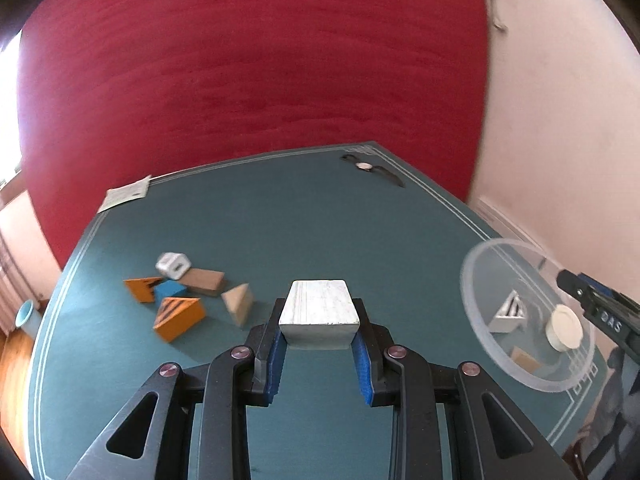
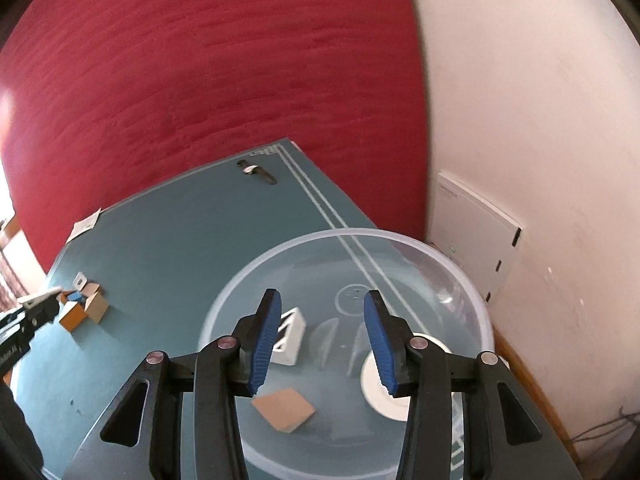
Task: Organize rigid objects
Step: 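Open the right gripper to drop the triangle while the left holds the white box over the tub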
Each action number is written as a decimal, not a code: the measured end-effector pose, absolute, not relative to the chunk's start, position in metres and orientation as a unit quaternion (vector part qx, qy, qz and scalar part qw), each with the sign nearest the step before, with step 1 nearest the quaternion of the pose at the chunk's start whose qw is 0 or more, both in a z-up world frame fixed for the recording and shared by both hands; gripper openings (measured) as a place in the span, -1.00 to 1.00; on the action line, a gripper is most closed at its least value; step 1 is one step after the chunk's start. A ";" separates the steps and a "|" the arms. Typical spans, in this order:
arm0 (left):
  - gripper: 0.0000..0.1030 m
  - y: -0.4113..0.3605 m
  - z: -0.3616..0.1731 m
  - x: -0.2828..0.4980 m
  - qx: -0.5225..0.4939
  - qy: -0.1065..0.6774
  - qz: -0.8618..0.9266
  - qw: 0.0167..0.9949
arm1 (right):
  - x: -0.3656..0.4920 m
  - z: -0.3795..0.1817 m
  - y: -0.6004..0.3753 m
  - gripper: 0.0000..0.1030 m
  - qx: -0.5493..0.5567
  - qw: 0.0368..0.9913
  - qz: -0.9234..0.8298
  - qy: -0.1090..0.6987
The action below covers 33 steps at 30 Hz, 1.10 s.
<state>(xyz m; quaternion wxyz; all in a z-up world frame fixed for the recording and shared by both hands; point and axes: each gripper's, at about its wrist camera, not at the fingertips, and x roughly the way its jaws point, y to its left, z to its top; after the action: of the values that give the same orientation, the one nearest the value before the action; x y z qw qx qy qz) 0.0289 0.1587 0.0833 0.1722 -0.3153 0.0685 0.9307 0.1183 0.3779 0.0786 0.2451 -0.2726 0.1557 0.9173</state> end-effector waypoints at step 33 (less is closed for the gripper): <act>0.64 0.294 0.062 0.073 -0.311 0.144 0.879 0.333 | 0.140 0.076 0.421 -0.08 -0.254 0.312 0.895 0.192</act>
<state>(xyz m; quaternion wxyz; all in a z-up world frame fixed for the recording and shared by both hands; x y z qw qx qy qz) 0.0732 0.2936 0.0624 0.3330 -0.3105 0.1440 0.8786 0.1400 0.4207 0.0761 0.3123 -0.2542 0.1924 0.8949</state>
